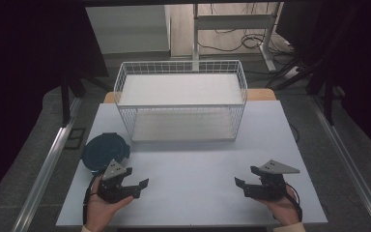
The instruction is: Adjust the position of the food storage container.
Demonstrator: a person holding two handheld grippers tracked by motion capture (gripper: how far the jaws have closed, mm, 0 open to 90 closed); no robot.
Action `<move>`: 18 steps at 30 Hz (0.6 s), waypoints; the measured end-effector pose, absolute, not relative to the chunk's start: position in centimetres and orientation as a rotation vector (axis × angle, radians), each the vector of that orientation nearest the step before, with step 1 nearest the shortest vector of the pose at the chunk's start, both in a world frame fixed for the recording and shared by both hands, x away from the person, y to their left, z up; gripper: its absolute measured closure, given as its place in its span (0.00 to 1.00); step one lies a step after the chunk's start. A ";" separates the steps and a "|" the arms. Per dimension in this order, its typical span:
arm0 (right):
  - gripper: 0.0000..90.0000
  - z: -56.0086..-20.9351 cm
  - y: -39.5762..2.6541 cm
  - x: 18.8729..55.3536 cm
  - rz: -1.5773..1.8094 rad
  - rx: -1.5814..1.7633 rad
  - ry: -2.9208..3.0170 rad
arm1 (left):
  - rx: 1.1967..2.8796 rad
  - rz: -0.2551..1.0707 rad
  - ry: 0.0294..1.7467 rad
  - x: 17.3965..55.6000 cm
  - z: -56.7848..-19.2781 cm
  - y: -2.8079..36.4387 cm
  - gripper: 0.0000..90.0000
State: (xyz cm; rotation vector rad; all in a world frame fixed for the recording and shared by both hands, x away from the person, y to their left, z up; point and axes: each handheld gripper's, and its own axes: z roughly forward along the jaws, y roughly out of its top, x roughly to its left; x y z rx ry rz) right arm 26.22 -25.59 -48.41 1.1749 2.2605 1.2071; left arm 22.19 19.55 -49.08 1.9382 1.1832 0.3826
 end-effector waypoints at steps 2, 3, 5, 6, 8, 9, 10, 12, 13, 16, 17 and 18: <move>0.26 -48.4 -25.6 26.2 1.207 1.171 2.261 | 1.939 0.391 1.187 22.1 -48.9 19.5 0.28; 0.26 -48.4 -25.7 26.1 1.207 1.171 2.260 | 1.937 0.395 1.186 22.1 -48.9 19.4 0.28; 0.26 -48.3 -25.7 26.1 1.209 1.171 2.253 | 1.934 0.403 1.189 22.0 -48.6 19.3 0.28; 0.26 -48.2 -25.8 26.0 1.217 1.174 2.241 | 1.934 0.404 1.191 21.9 -48.4 19.3 0.29; 0.26 -48.2 -25.9 25.9 1.218 1.183 2.233 | 1.930 0.411 1.200 21.9 -47.9 19.2 0.29; 0.26 -48.3 -26.0 25.8 1.223 1.195 2.227 | 1.933 0.421 1.195 21.9 -47.5 19.1 0.30; 0.26 -48.4 -26.0 25.8 1.215 1.201 2.224 | 1.933 0.421 1.190 22.0 -47.2 19.1 0.30; 0.26 -48.4 -26.1 25.8 1.201 1.200 2.222 | 1.930 0.412 1.182 22.2 -46.6 19.3 0.32; 0.26 -48.4 -26.1 25.8 1.201 1.200 2.222 | 1.932 0.414 1.179 22.4 -46.3 19.4 0.32; 0.26 -48.3 -26.2 25.9 1.204 1.213 2.210 | 1.926 0.433 1.177 22.8 -45.1 19.9 0.33; 0.26 -48.3 -26.2 25.9 1.203 1.216 2.206 | 1.920 0.439 1.176 23.0 -44.7 20.1 0.34; 0.26 -48.3 -26.2 25.9 1.202 1.217 2.206 | 1.919 0.449 1.176 23.1 -44.4 20.3 0.35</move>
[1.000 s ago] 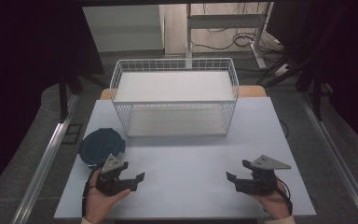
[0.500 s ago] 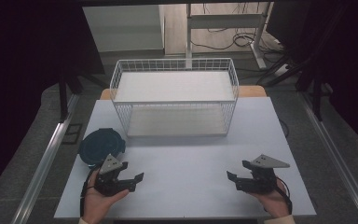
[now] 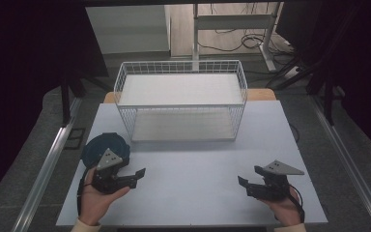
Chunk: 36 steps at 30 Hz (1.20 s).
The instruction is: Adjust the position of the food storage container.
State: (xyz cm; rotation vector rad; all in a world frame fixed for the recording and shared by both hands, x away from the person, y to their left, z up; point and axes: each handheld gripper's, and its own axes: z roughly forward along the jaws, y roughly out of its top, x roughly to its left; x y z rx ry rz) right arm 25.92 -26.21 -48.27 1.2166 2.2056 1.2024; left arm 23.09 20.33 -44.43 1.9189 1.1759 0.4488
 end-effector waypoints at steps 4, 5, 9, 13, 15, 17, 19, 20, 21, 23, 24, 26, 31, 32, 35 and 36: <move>0.26 -48.2 -26.2 25.8 1.202 1.210 2.206 | 1.911 0.509 1.185 23.5 -43.5 21.3 0.42; 0.26 -48.2 -26.2 25.8 1.203 1.210 2.206 | 1.913 0.516 1.185 23.7 -43.4 21.6 0.42; 0.26 -48.4 -26.2 25.9 1.190 1.214 2.213 | 1.917 0.516 1.205 24.5 -42.9 22.7 0.47; 0.26 -48.5 -26.1 25.9 1.189 1.220 2.210 | 1.923 0.517 1.221 25.2 -42.7 23.8 0.53; 0.26 -48.5 -26.0 26.0 1.186 1.220 2.206 | 1.927 0.515 1.234 25.6 -42.6 24.7 0.55; 0.26 -48.5 -25.9 26.0 1.184 1.223 2.200 | 1.918 0.511 1.253 26.1 -42.5 25.5 0.57; 0.26 -48.5 -25.8 25.9 1.183 1.216 2.200 | 1.912 0.506 1.270 26.5 -42.3 26.2 0.62; 0.26 -48.5 -25.8 25.9 1.180 1.214 2.203 | 1.909 0.497 1.277 26.8 -42.1 26.6 0.65; 0.26 -48.5 -25.8 25.9 1.179 1.213 2.205 | 1.903 0.488 1.295 27.5 -41.9 27.3 0.68; 0.26 -48.6 -25.8 26.0 1.172 1.212 2.207 | 1.904 0.495 1.309 27.8 -41.8 27.7 0.70; 0.26 -48.7 -25.8 26.0 1.164 1.211 2.210 | 1.907 0.501 1.314 28.1 -41.8 27.9 0.73; 0.26 -48.8 -25.7 26.0 1.142 1.211 2.213 | 1.910 0.494 1.334 28.8 -41.8 28.6 0.79; 0.26 -48.9 -25.6 25.9 1.113 1.204 2.219 | 1.909 0.469 1.393 30.6 -42.2 30.3 0.95; 0.26 -48.9 -25.6 26.0 1.109 1.203 2.221 | 1.899 0.452 1.406 30.8 -42.2 30.6 0.98; 0.26 -49.0 -25.5 26.0 1.105 1.205 2.223 | 1.865 0.400 1.488 31.8 -42.7 31.4 1.00; 0.26 -49.0 -25.4 26.0 1.105 1.206 2.223 | 1.861 0.402 1.503 32.1 -42.9 31.7 1.00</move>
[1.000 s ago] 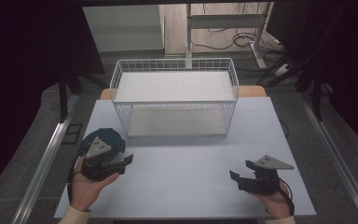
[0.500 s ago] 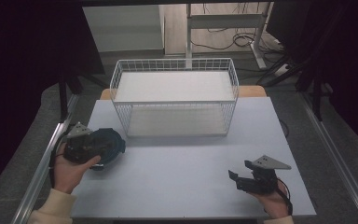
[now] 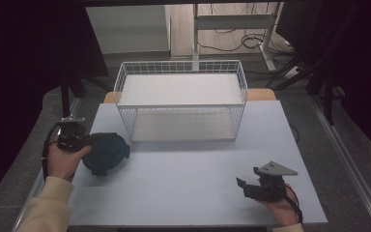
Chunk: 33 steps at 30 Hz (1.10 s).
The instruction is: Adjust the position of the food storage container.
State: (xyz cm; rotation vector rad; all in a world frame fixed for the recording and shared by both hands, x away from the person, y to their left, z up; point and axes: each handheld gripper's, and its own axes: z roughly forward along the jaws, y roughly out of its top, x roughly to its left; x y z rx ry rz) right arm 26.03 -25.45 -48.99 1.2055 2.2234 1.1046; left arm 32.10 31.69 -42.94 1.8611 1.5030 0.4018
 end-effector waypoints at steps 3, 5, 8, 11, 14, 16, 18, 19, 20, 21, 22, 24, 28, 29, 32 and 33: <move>0.26 -49.1 -25.3 26.1 1.110 1.211 2.224 | 1.887 0.399 1.537 33.1 -43.6 32.5 1.00; 0.26 -49.1 -25.3 26.1 1.109 1.211 2.225 | 1.898 0.413 1.548 33.3 -43.8 32.7 1.00; 0.26 -49.1 -25.3 26.1 1.104 1.203 2.229 | 1.904 0.476 1.576 34.0 -44.2 33.4 1.00; 0.26 -49.1 -25.3 26.1 1.103 1.207 2.229 | 1.901 0.451 1.590 35.0 -44.6 34.3 1.00; 0.26 -49.2 -25.4 26.3 1.099 1.208 2.232 | 1.946 0.460 1.619 36.0 -45.4 35.0 1.00; 0.26 -49.2 -25.4 26.3 1.096 1.206 2.234 | 1.976 0.453 1.644 36.7 -46.1 35.5 1.00; 0.26 -49.2 -25.3 26.3 1.093 1.202 2.237 | 1.987 0.448 1.669 37.2 -46.6 35.9 1.00; 0.26 -49.2 -25.3 26.2 1.091 1.202 2.238 | 1.994 0.448 1.672 37.3 -46.8 36.1 1.00; 0.26 -49.3 -25.3 26.2 1.087 1.200 2.238 | 1.999 0.448 1.677 37.4 -46.9 36.2 1.00; 0.26 -49.3 -25.3 26.2 1.087 1.200 2.238 | 2.013 0.454 1.676 37.4 -47.1 36.2 1.00; 0.26 -49.3 -25.3 26.2 1.085 1.198 2.240 | 2.025 0.455 1.677 37.5 -47.2 36.3 1.00; 0.26 -49.4 -25.2 26.2 1.077 1.196 2.245 | 2.038 0.457 1.683 37.5 -47.5 36.3 1.00; 0.25 -49.5 -25.1 26.2 1.071 1.193 2.246 | 2.065 0.434 1.677 37.4 -48.2 36.5 1.00; 0.25 -49.5 -25.1 26.1 1.070 1.192 2.248 | 2.079 0.429 1.673 37.4 -48.4 36.4 1.00; 0.25 -49.6 -25.0 26.1 1.069 1.192 2.250 | 2.106 0.440 1.660 37.4 -48.5 36.2 1.00; 0.25 -49.6 -25.0 26.2 1.065 1.190 2.251 | 2.105 0.438 1.661 37.4 -48.5 36.2 1.00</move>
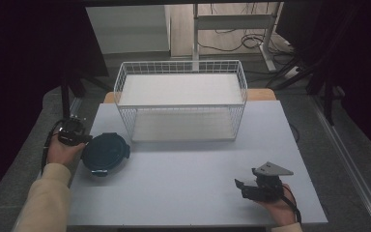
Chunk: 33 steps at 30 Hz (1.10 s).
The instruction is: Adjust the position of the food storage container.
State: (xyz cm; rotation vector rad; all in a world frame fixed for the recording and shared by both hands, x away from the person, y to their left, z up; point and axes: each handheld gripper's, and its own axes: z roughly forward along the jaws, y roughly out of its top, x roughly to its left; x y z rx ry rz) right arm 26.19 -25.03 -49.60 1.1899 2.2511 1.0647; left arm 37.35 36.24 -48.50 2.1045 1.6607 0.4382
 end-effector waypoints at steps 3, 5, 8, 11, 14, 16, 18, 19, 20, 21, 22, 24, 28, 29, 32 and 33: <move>0.25 -49.6 -25.1 26.2 1.059 1.190 2.249 | 2.099 0.424 1.658 37.2 -48.5 36.3 1.00; 0.25 -49.6 -25.1 26.3 1.057 1.192 2.247 | 2.099 0.419 1.653 37.1 -48.5 36.3 1.00; 0.25 -49.7 -25.1 26.2 1.055 1.192 2.249 | 2.078 0.394 1.644 36.7 -48.7 36.4 1.00; 0.25 -49.7 -24.9 26.2 1.051 1.188 2.255 | 2.102 0.379 1.638 36.4 -49.0 36.1 1.00; 0.25 -49.7 -24.8 26.2 1.044 1.180 2.262 | 2.133 0.357 1.616 36.0 -49.6 35.3 1.00; 0.25 -49.8 -24.8 26.3 1.046 1.185 2.260 | 2.134 0.327 1.592 35.7 -49.8 34.8 1.00; 0.25 -49.7 -24.8 26.2 1.042 1.185 2.259 | 2.146 0.308 1.562 35.5 -49.8 34.2 1.00; 0.25 -49.7 -24.8 26.2 1.043 1.186 2.258 | 2.163 0.305 1.546 35.3 -49.7 33.7 1.00; 0.25 -49.8 -24.8 26.2 1.043 1.187 2.259 | 2.176 0.302 1.534 35.2 -49.7 33.3 1.00; 0.25 -49.8 -24.8 26.2 1.043 1.187 2.259 | 2.192 0.299 1.518 35.1 -49.6 32.9 1.00; 0.25 -49.8 -24.8 26.2 1.038 1.181 2.263 | 2.204 0.291 1.503 35.1 -49.6 32.3 1.00; 0.25 -49.8 -24.7 26.2 1.038 1.181 2.265 | 2.216 0.290 1.492 35.0 -49.6 31.6 1.00; 0.25 -49.7 -24.8 26.1 1.040 1.182 2.260 | 2.214 0.267 1.472 34.9 -49.6 30.2 1.00; 0.25 -49.7 -24.8 26.1 1.041 1.183 2.259 | 2.221 0.267 1.465 34.8 -49.5 29.9 1.00; 0.25 -49.7 -24.8 26.1 1.041 1.184 2.260 | 2.239 0.253 1.451 34.6 -49.5 29.1 1.00; 0.25 -49.7 -24.8 26.1 1.041 1.184 2.260 | 2.242 0.250 1.449 34.5 -49.4 28.9 1.00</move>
